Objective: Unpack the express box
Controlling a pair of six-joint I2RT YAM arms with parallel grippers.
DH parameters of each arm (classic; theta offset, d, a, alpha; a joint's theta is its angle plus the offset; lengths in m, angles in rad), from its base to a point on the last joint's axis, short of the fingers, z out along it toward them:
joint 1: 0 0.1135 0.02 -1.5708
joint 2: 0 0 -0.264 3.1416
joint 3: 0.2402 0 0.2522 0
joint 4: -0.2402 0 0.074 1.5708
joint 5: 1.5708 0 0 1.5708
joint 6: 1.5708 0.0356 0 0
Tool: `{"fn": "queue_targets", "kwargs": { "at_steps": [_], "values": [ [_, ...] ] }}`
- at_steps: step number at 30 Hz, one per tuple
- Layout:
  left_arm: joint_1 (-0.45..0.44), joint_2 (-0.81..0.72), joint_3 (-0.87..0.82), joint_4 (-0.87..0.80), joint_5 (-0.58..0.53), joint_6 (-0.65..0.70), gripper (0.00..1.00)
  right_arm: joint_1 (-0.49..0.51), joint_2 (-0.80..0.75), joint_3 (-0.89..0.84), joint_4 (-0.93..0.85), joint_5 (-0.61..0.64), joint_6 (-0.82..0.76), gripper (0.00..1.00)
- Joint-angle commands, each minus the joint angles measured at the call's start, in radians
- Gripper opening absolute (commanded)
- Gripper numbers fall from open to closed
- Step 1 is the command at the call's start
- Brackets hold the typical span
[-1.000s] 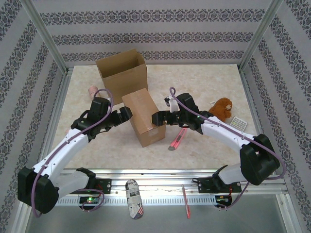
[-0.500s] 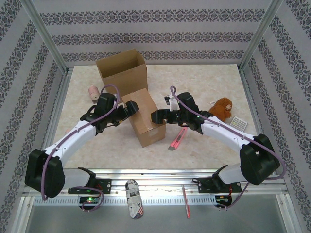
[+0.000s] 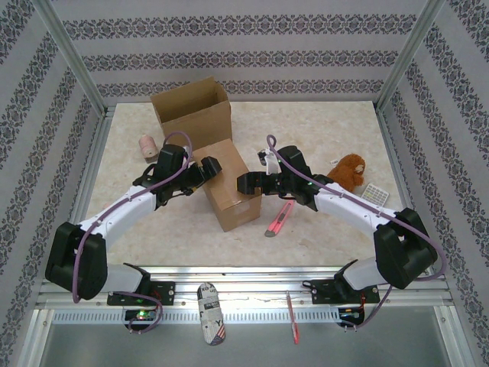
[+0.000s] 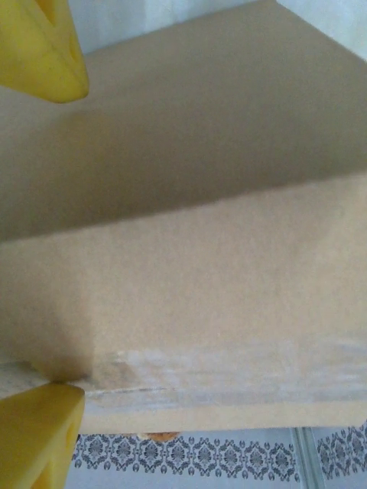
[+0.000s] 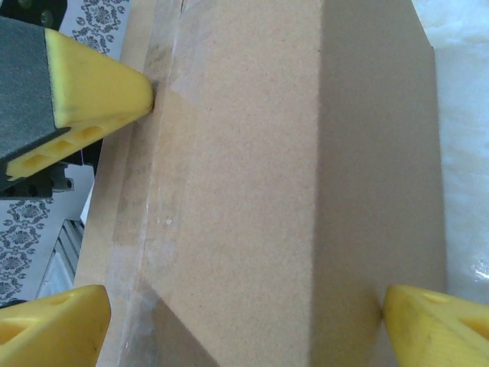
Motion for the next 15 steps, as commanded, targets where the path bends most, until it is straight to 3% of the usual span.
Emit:
{"fn": "queue_targets", "kwargs": {
  "at_steps": [1,7,15],
  "values": [
    [0.012,0.024,-0.032,0.036,-0.003,-0.008,0.86,0.01,0.004,-0.002,0.022,-0.017,0.004,0.91],
    [0.012,0.035,-0.065,0.054,-0.003,-0.011,0.79,0.017,0.002,0.054,-0.081,0.026,-0.044,0.91],
    [0.013,0.053,-0.1,0.089,0.002,-0.018,0.78,0.052,0.014,0.223,-0.363,0.215,-0.148,0.91]
  ]
}}
